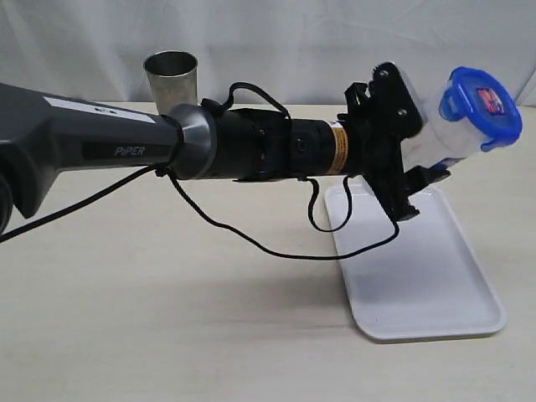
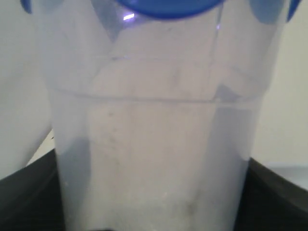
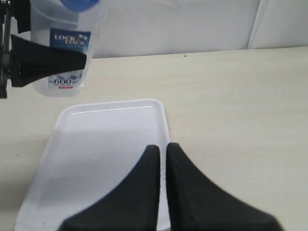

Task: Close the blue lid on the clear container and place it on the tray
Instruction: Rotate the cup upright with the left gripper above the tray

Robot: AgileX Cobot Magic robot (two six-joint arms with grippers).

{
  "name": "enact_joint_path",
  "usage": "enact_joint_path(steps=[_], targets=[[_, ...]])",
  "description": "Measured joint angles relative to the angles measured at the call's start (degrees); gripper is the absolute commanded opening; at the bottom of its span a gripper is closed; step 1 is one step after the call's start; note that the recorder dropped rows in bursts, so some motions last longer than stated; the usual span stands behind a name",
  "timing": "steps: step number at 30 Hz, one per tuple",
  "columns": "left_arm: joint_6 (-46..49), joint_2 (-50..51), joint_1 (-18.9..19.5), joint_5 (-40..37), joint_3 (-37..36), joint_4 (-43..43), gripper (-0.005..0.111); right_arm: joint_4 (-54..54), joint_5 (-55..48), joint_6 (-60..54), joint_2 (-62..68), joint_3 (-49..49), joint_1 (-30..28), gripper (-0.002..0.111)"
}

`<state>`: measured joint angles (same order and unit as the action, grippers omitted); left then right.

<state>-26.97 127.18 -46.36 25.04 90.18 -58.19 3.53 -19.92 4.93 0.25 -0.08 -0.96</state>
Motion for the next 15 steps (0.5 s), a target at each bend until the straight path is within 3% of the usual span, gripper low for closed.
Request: enact_joint_path(steps=[8,15], targets=[[-9.52,7.06,1.80,21.81,0.13,5.35,0.000,0.00,0.00,0.00,0.00,0.00,0.00,0.005],[-10.00,17.11,1.80,32.54,3.15,10.08,0.000,0.00,0.00,0.00,0.00,0.00,0.00,0.005]])
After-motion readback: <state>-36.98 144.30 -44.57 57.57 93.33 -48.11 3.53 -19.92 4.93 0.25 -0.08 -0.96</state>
